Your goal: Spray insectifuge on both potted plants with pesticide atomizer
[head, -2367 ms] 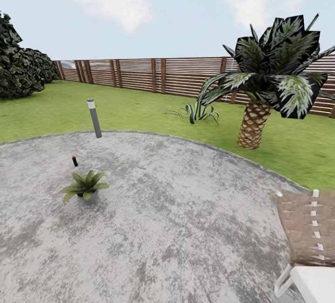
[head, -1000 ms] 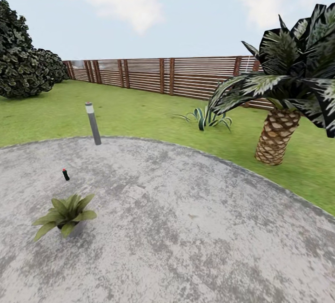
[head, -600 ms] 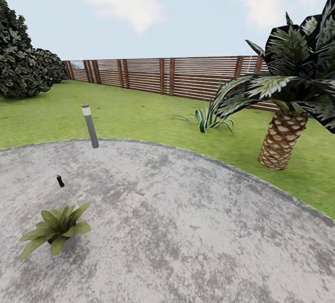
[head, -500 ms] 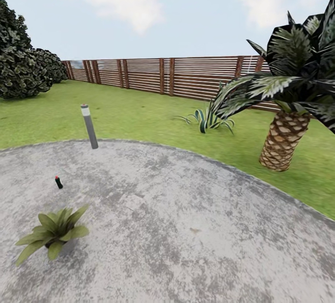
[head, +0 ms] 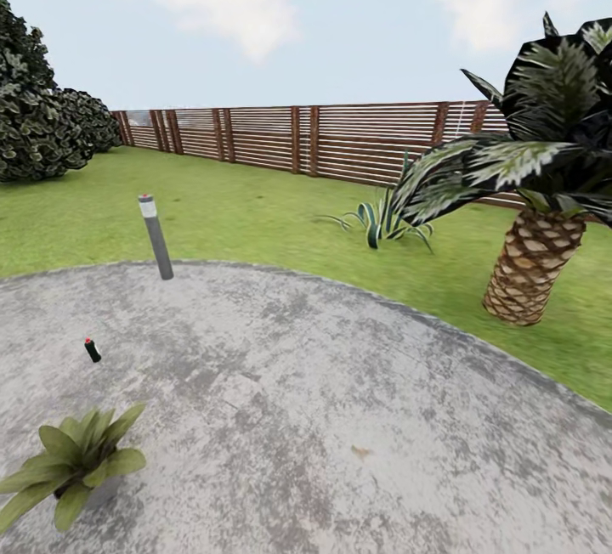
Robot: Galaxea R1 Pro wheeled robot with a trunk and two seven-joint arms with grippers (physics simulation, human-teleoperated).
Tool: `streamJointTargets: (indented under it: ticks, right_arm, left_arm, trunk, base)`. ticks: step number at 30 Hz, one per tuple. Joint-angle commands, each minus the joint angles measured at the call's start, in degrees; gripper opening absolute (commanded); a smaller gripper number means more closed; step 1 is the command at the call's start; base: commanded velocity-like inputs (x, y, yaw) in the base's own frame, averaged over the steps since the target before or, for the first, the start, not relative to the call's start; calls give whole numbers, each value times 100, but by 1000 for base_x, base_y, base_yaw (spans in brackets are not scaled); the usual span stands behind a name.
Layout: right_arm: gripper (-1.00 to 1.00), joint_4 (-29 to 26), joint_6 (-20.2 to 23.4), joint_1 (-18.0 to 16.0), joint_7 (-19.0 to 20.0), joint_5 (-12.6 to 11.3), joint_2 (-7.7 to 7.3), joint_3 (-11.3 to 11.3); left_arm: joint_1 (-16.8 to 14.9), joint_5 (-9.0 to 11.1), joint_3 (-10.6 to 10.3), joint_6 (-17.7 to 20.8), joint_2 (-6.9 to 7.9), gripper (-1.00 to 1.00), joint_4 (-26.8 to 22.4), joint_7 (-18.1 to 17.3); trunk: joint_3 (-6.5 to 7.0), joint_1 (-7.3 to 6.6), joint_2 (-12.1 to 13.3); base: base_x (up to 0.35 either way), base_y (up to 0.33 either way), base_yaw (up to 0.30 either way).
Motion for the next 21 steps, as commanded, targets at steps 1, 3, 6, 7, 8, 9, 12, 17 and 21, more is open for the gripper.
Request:
streamJointTargets:
  ticks: [1, 3, 6, 7, 8, 9, 12, 17, 21]
  right_arm:
    - [100, 3, -20, -4, 4, 41, 3, -26]
    - [100, 0, -18, -4, 5, 37, 3, -30]
    - [100, 4, -17, -4, 4, 33, 3, -34]
    - [100, 2, -15, -4, -2, 33, 3, -38]
    - [100, 3, -13, -4, -7, 30, 3, -42]
    - [100, 2, -12, -4, -10, 28, 3, -45]
    - [100, 0, -9, -4, -32, 12, 3, -57]
    - [100, -1, -8, -4, -21, 0, 3, -53]
    - [100, -1, -15, -4, -7, -2, 3, -50]
  left_arm:
    - [-3, 4, 8, -19, -1, 100, 5, 2]
    - [-3, 4, 8, -20, -1, 100, 6, 2]
    - [-3, 4, 8, -19, -1, 100, 6, 2]
    - [-3, 4, 8, -19, -1, 100, 6, 2]
    - [-3, 6, 8, -19, -1, 100, 6, 2]
    - [-3, 7, 8, -19, -1, 100, 6, 2]
    - [-3, 11, 6, -19, -1, 100, 6, 2]
    - [-3, 12, 4, -20, -4, 100, 6, 2]
    - [-3, 13, 7, -19, -2, 100, 6, 2]
  trunk:
    - [-5, 3, -2]
    - [-5, 3, -2]
    - [-5, 3, -2]
    - [-5, 3, -2]
    - [-5, 3, -2]
    - [-5, 3, -2]
    - [-5, 3, -2]
    - [-5, 3, -2]
    - [-5, 3, -2]
  base:
    - [338, 0, 0]
    - [338, 0, 0]
    - [338, 0, 0]
    - [338, 0, 0]
    - [338, 0, 0]
    - [338, 0, 0]
    - [338, 0, 0]
    - [338, 0, 0]
    - [338, -1, 0]
